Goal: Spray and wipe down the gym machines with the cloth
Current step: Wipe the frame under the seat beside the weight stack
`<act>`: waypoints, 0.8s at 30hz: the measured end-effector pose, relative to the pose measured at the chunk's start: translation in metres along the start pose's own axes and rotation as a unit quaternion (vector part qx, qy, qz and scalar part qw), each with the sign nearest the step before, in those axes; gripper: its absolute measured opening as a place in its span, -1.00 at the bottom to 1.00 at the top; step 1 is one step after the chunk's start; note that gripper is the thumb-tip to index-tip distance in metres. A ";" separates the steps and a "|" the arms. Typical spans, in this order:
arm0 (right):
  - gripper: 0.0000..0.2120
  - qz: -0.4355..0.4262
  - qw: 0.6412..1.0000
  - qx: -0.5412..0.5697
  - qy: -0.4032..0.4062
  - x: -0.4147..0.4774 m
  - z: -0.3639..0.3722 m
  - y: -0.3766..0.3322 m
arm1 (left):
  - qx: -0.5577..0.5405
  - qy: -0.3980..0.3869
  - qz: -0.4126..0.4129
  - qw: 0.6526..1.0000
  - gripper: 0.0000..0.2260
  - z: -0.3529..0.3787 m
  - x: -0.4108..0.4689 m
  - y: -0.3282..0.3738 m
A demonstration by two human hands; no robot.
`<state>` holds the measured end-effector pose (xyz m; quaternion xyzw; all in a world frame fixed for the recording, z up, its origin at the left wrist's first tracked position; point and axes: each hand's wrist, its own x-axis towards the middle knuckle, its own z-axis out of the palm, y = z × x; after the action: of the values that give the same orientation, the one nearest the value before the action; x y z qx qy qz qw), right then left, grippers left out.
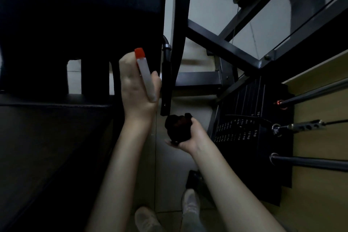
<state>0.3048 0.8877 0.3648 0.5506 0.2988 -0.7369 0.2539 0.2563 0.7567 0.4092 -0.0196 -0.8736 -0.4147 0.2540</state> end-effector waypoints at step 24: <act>-0.59 -0.057 0.996 -0.047 -0.040 -0.153 -0.082 0.063 | -0.069 -0.206 -0.139 0.966 -0.69 -0.146 -0.124 0.147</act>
<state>0.4437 0.9095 0.4843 0.4905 0.3537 -0.7565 0.2491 0.4630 0.7676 0.5340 -0.0002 -0.8706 -0.4920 0.0063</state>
